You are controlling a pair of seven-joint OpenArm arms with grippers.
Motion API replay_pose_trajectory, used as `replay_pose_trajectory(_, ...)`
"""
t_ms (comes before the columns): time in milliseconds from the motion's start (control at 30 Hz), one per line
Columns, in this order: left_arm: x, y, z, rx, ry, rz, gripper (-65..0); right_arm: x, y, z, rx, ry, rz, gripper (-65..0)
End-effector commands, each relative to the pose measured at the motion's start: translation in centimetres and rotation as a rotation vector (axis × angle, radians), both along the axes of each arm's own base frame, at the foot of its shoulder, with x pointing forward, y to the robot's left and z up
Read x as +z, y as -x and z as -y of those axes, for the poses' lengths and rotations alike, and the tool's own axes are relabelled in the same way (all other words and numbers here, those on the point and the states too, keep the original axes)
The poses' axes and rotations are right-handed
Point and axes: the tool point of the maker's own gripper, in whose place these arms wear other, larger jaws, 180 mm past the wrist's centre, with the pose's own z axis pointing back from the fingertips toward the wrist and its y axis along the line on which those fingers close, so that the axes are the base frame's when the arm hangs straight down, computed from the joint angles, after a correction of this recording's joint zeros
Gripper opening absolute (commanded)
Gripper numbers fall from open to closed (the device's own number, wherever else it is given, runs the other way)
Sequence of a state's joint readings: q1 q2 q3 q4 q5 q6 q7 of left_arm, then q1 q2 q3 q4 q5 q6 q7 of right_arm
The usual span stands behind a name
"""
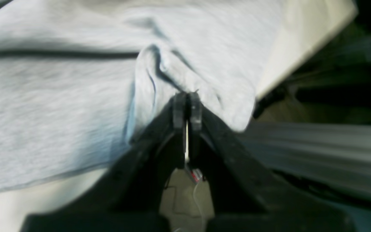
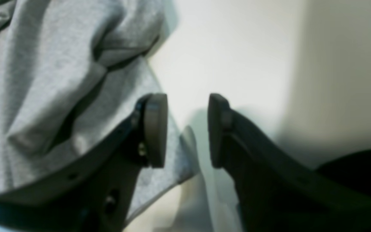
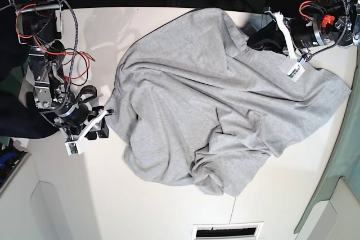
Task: Layout the t-shirt on the table in an organized manner, then fold the t-shirt properly
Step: 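Release with the left gripper and regrasp the shirt edge further along, then lift the shirt with both grippers and stretch it diagonally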
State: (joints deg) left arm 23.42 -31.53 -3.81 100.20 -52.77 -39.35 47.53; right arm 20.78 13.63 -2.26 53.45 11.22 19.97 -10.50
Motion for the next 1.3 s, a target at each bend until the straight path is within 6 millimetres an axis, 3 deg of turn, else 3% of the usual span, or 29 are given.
replay_pose_trajectory(0, 1.2, -0.1, 0.0, -0.019, 0.011, 0.034, -65.0, 2.2, -1.8, 0.7, -0.014, 0.008, 0.075, -43.5)
replay_pose_trajectory(233, -0.3, 4.6, -0.2, -0.038, -0.001, -0.079, -65.0, 2.4, -1.9, 1.1, -0.011, 0.036, 0.090, -43.5)
replay_pose_trajectory(500, -1.7, 8.4, -0.5, -0.066, -0.029, -0.198, -65.0, 2.6, -2.2, 2.1, -0.071, 0.053, 0.104, -43.5)
replay_pose_trajectory(633, -1.4, 7.8, -0.8, -0.051, -0.022, -0.184, -51.8, 2.6, -2.3, 2.6, -0.096, 0.062, 0.105, -43.5)
replay_pose_trajectory(700, -0.8, 7.1, -1.2, -0.021, -0.004, -0.169, -48.2, 2.7, -2.4, 2.6, -0.096, 0.060, 0.115, -43.5)
replay_pose_trajectory(1033, 2.7, 2.3, -6.7, 0.176, -0.024, 0.001, -48.2, 2.9, -2.5, 2.3, -0.099, 0.046, 0.121, -42.7)
replay_pose_trajectory(1167, 2.7, 0.9, -7.8, 0.196, -0.078, 0.077, -48.2, 2.2, -2.1, 0.2, -0.052, 0.010, 0.089, -35.0)
replay_pose_trajectory(1267, 1.5, -0.3, -9.3, 0.273, -0.120, 0.091, -48.2, 1.1, -1.4, -1.7, -0.012, -0.022, 0.058, -35.1)
